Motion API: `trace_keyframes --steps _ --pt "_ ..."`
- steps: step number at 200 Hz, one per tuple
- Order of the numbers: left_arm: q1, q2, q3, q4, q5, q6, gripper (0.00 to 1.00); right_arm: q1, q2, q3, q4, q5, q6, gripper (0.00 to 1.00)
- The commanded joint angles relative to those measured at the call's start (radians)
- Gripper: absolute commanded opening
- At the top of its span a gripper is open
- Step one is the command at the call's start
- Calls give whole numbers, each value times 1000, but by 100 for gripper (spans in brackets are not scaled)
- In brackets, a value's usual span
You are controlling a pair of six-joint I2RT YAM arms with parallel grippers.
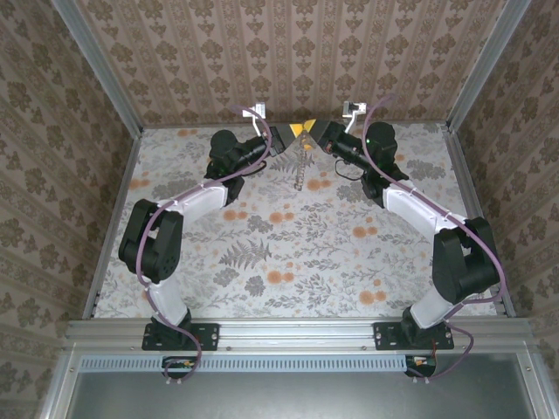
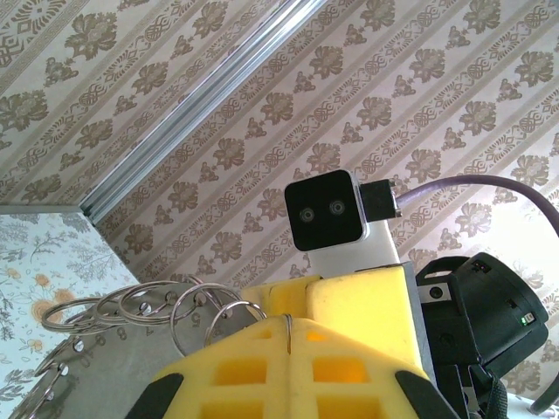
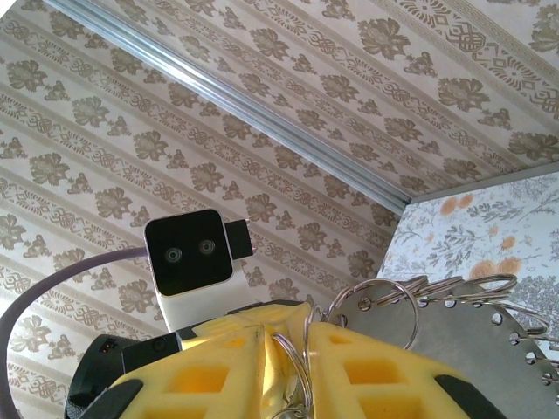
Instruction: Put the keys on the keyring
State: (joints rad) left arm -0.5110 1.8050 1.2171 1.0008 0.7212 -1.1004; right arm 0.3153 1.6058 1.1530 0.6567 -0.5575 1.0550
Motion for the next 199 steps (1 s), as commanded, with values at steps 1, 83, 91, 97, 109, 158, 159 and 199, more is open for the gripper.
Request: trace_keyframes --steps 1,83,91,97,109,158,159,199 --pt "-7 -36 2 64 0 -9 0 18 6 6 61 -39 8 21" --pt "-7 -38 -6 62 -5 -4 0 23 1 -7 57 -39 7 6" --pt "-7 -38 -7 63 -6 -4 0 23 0 -7 55 -40 6 2" --pt "-7 -38 -5 62 -6 -4 0 23 1 -5 54 -39 2 0" --pt "-7 -37 -5 63 0 -4 0 23 2 1 46 -40 -4 0" --pt "16 -59 4 20 39 26 23 0 13 35 5 -64 -43 0" --pt "17 -61 4 19 40 27 24 -2 14 38 4 -69 -45 0" --pt "91 -97 -1 -37 86 61 40 -30 37 95 -58 -149 -94 0"
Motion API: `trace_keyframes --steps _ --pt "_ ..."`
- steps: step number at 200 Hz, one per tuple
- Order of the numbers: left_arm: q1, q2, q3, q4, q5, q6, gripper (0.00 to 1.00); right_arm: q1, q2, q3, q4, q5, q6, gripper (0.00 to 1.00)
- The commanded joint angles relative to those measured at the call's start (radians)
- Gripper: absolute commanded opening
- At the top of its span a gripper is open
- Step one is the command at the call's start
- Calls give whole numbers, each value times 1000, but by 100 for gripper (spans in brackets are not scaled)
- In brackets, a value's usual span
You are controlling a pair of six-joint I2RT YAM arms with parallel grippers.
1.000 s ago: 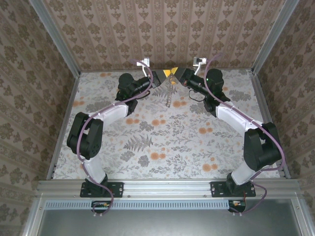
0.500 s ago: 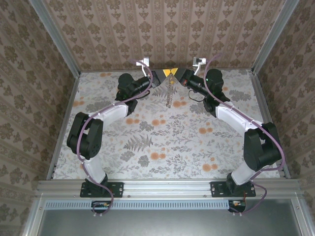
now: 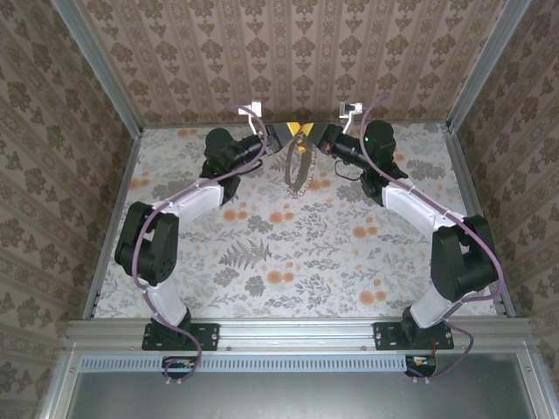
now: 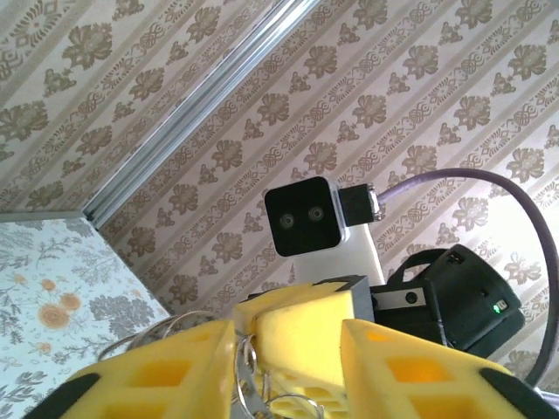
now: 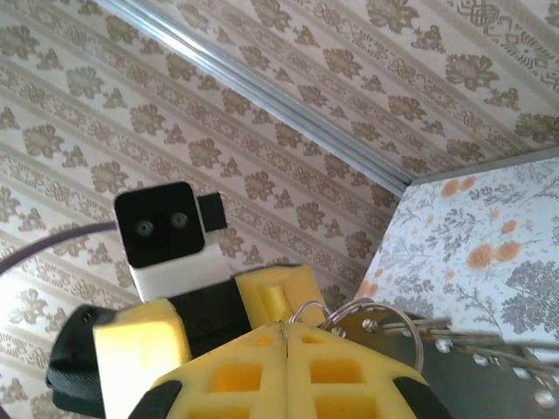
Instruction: Put the keys on the keyring
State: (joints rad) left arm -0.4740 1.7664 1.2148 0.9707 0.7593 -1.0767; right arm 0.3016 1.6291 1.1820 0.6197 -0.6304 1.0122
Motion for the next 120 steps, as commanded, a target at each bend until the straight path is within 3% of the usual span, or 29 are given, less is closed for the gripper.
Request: trace_keyframes --steps 1,40,86,120 --pt "56 -59 2 -10 49 39 40 -16 16 68 -22 -79 -51 0" --pt "104 -62 57 -144 161 110 45 -35 60 120 -35 -173 -90 0" --pt "123 -76 165 -470 326 345 42 -55 96 185 -119 -288 -189 0" --pt "118 -64 204 -497 387 349 40 -56 124 203 -87 -354 -188 0"
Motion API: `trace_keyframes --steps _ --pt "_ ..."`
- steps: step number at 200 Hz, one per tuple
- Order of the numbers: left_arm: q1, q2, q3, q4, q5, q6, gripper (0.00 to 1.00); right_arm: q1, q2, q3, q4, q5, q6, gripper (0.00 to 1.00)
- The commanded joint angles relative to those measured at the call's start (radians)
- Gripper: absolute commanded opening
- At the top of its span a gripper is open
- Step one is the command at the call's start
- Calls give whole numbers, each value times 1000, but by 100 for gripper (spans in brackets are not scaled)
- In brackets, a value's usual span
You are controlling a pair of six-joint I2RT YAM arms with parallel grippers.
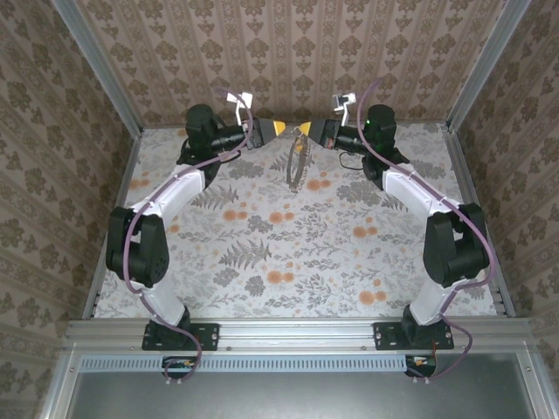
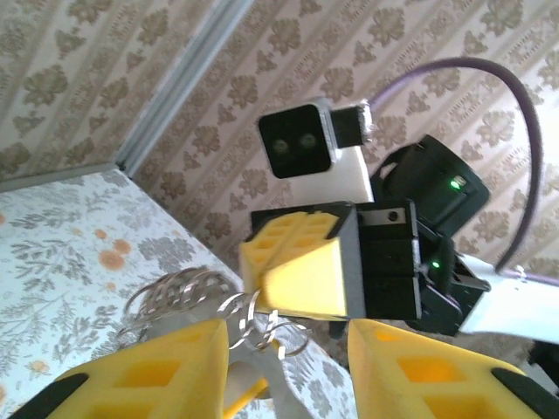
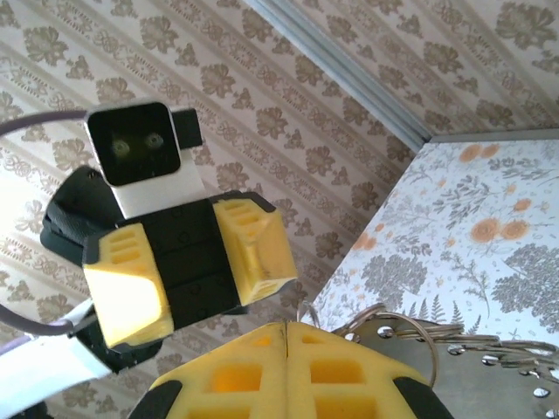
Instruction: Put the keys on the keyring
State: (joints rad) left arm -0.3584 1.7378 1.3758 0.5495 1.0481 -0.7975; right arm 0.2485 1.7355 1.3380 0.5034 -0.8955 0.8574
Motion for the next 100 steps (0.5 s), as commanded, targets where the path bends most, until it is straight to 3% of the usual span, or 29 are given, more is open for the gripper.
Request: trace_keyframes --steps 1,100 --pt "3 -35 43 -75 100 69 40 -2 18 47 30 -91 -33 0" --pt "-30 12 79 -55 111 36 35 -3 37 38 65 -79 -8 0"
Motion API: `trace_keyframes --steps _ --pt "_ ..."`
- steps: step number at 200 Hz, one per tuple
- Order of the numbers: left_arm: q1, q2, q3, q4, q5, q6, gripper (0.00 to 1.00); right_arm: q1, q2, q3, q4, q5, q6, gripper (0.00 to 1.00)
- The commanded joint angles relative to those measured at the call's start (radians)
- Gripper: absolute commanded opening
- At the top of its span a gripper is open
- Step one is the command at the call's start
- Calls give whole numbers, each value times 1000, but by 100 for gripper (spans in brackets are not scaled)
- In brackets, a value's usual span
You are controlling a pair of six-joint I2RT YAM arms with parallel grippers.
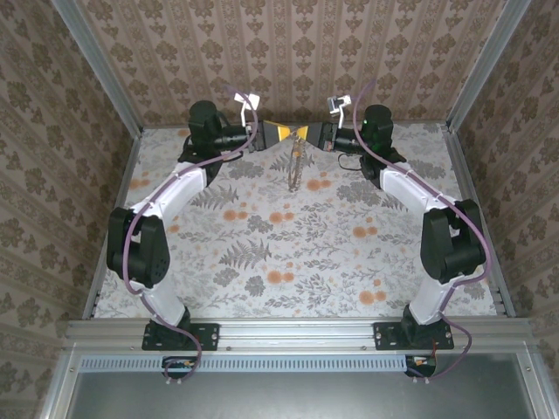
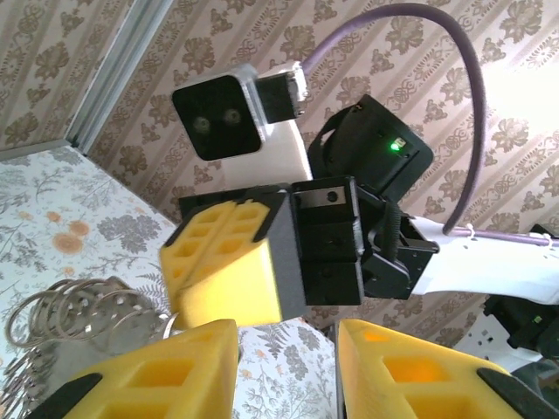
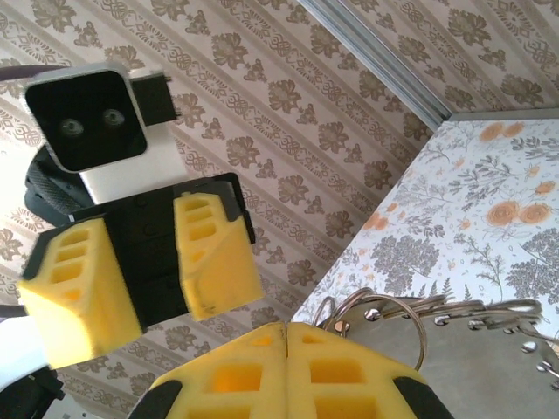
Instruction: Put the keys on the keyring
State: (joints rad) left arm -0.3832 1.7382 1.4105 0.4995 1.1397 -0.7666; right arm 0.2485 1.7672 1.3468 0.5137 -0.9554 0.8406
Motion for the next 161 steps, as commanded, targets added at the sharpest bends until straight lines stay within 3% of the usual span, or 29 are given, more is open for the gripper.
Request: trace_keyframes --steps 1,161 --pt "-6 12 45 -6 19 4 35 -3 5 29 54 -18 9 0" --pt "-16 79 62 -33 -5 24 34 -8 0 8 100 -13 41 0"
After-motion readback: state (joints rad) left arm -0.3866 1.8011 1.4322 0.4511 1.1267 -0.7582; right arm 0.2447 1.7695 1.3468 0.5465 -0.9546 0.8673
